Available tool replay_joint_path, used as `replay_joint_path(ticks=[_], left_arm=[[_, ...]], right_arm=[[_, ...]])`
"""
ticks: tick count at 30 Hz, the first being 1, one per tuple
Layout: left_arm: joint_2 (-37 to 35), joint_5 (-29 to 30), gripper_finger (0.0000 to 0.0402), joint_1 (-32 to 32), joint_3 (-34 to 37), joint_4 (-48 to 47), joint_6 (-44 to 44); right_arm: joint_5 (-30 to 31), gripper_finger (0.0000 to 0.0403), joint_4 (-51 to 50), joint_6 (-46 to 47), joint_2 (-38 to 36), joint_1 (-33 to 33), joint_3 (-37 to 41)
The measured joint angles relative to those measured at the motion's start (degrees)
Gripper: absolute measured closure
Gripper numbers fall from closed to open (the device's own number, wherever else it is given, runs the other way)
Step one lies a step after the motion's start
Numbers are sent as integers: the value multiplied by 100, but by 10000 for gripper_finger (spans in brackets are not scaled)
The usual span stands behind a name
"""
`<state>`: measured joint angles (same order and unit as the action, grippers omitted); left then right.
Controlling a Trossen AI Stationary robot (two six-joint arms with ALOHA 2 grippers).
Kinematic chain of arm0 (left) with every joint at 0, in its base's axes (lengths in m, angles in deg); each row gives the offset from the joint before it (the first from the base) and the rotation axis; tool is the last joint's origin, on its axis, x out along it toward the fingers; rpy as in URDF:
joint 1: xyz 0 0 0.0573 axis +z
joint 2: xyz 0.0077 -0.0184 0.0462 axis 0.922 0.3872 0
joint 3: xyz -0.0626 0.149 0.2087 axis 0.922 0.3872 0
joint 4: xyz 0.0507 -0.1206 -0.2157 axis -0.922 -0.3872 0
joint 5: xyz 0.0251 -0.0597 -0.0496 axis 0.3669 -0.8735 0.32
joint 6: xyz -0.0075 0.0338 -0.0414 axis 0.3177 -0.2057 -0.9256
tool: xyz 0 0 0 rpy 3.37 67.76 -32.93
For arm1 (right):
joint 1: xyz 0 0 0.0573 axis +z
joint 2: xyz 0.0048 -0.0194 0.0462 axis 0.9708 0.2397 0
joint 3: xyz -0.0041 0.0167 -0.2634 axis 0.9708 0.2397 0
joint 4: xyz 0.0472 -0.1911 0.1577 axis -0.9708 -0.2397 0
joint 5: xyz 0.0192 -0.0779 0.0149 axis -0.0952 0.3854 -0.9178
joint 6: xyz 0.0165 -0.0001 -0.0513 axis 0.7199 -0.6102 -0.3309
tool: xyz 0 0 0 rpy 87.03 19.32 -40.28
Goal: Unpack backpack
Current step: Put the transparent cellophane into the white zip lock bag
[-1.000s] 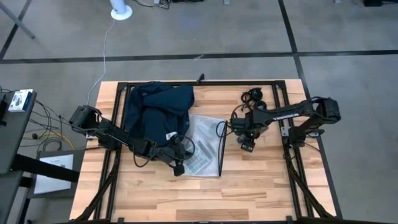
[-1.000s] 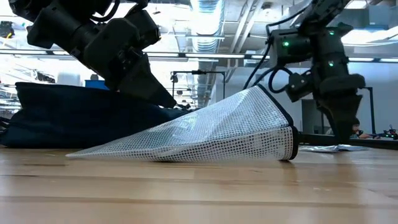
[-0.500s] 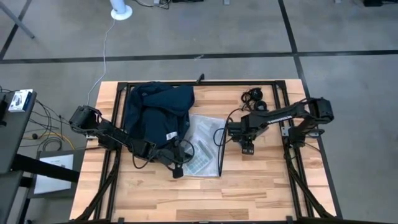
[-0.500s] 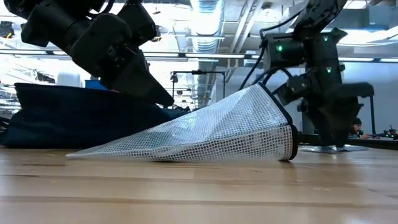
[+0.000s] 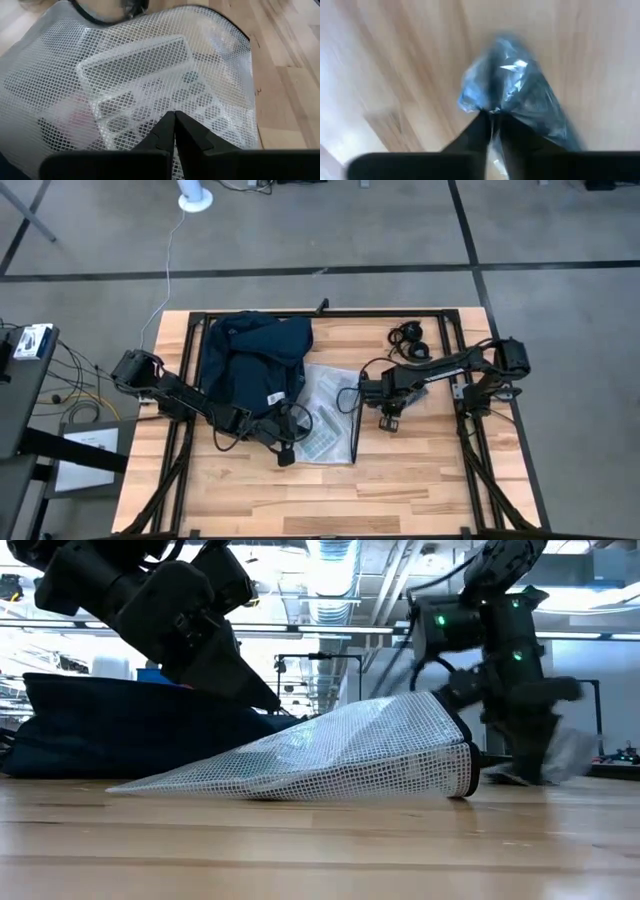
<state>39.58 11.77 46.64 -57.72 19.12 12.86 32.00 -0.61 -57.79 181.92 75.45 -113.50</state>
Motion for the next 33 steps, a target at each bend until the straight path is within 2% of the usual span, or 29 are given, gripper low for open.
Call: replay_joint_path(ticks=[6,9,14,19,27,33], left_arm=[[0,1,402,2,0,2,-115],[0,0,402,2,0,4,-134],[0,2,402,2,0,7,-134],[0,2,402,2,0,9,-134],[0,4,402,2,0,15,-251],[0,2,402,0,0,6,-404]], right_arm=[[67,400,30,1521,-848,279,-251],[107,402,78,1679,-1116,580,-251],[109,402,747,679,-879,1376,-251],[664,402,1283,-426,-309,2016,-439],[1608,403,606,-2217,161,2815,-1212],[2520,403,272,-2207,217,2935,-1492]])
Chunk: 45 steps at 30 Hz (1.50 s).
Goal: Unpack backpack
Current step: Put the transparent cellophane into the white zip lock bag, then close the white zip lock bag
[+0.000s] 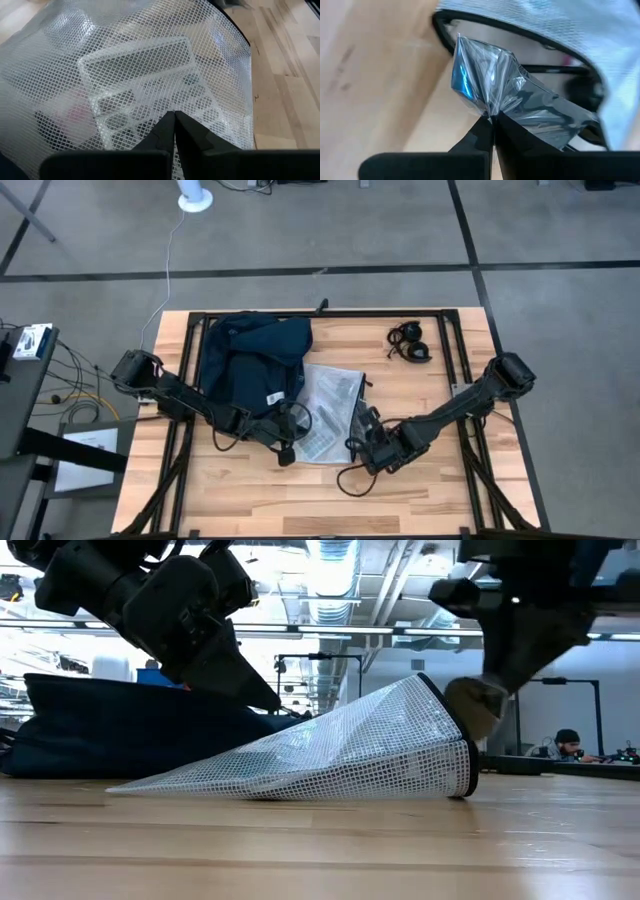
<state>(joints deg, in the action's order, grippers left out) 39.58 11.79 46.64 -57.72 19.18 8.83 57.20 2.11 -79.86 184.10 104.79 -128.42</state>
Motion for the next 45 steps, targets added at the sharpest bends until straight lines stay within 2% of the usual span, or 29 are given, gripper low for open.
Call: replay_joint_path(ticks=[3,7,14,16,19,22,27,31,35,39,45], left_arm=[[0,2,402,0,0,8,-55],[0,0,402,-2,0,4,-43],[0,2,402,-26,0,6,-76],[0,0,402,-26,0,24,-76],[0,2,402,-26,0,112,-75],[0,2,402,-20,0,145,-27],[0,2,402,-18,0,147,-19],[0,4,402,-18,0,146,-15],[0,3,402,-18,0,142,-19],[0,2,402,-18,0,131,-15],[0,2,402,2,0,92,-15]], right_arm=[[263,403,200,-524,0,-48,78],[422,403,1116,-1568,2,-282,517],[1867,403,2736,-1988,2,-575,1076],[1789,403,3128,-1982,2,-623,1078],[1263,399,3723,-1788,2,-668,1078],[921,376,4029,-1469,2,-737,1071],[373,303,3908,-831,2,-968,1071],[335,236,3731,-481,2,-1019,1071],[335,190,2804,-331,0,-956,930],[336,178,1584,490,0,-815,533],[335,187,61,1404,-19,-542,-102]])
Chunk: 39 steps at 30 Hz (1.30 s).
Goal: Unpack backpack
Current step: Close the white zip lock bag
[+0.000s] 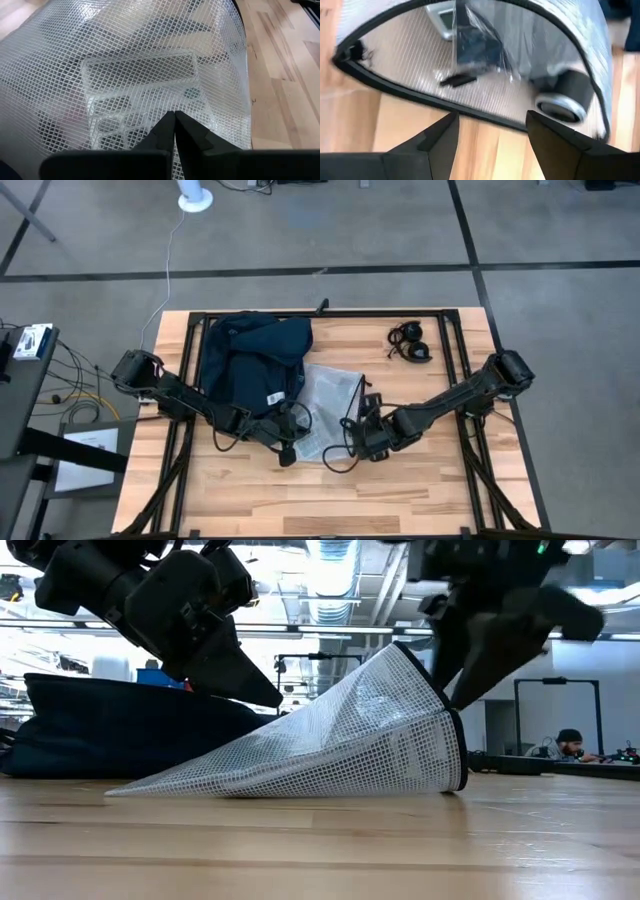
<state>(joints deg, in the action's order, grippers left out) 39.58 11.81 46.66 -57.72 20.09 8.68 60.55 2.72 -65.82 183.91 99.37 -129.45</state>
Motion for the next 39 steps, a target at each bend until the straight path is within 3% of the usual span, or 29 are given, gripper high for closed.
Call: replay_joint_path(ticks=[8,16,20,25,28,33,39], left_arm=[[-107,-2,402,18,-59,-17,-181],[-1365,-22,402,238,-149,-248,399],[-2056,-161,402,520,-153,-1011,593],[-2594,-1043,402,1037,-149,-2465,688],[-2718,-1612,402,1277,-146,-2941,1023],[-2701,-2162,402,1580,-146,-3111,1693],[-2620,-2673,402,1974,-144,-3173,2224]], right_arm=[[-9,233,-1331,2433,-689,54,-131],[5,271,-1358,4174,-1904,-656,581],[-23,275,-540,4484,-2520,-1385,1311],[-1214,275,1332,4739,-2883,-2140,2280],[-1366,275,2271,5119,-2857,-2277,2736],[-1361,246,2906,5573,-2748,-2508,3032],[-1399,149,3340,5950,-2706,-2894,3210]])
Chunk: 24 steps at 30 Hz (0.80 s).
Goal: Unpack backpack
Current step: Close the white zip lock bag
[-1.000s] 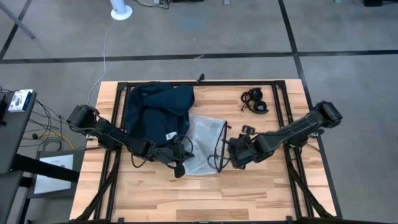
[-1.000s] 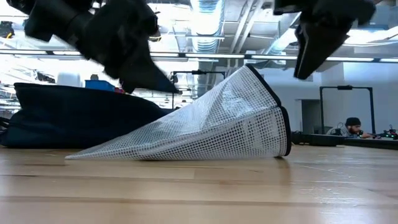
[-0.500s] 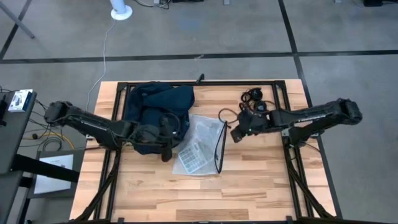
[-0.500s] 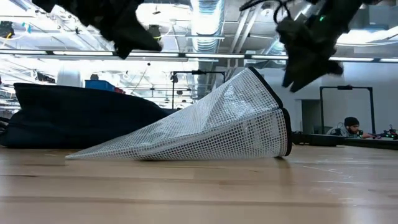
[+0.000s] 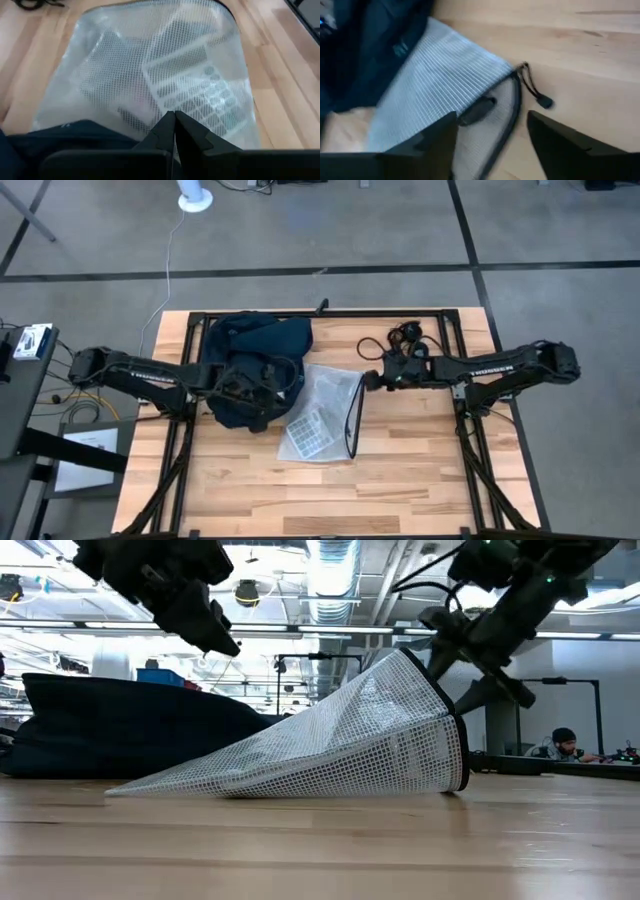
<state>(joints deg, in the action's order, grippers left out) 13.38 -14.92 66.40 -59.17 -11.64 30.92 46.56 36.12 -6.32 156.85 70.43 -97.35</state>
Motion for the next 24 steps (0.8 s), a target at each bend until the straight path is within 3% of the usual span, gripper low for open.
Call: replay_joint_path(ticks=[4,8,11,16,24], left_arm=[[69,-300,402,158,-1,-16,7],[84,-315,402,164,20,-32,141],[84,-315,402,164,91,69,159],[84,-314,402,163,92,84,147],[84,-312,402,161,92,81,11]], right_arm=[[-90,91,330,321,7,-129,272],[-92,62,1001,342,2,-198,664],[-98,54,1773,341,1,-280,951],[-98,53,2155,291,209,-427,1128],[-379,54,3551,125,1379,-502,1128]])
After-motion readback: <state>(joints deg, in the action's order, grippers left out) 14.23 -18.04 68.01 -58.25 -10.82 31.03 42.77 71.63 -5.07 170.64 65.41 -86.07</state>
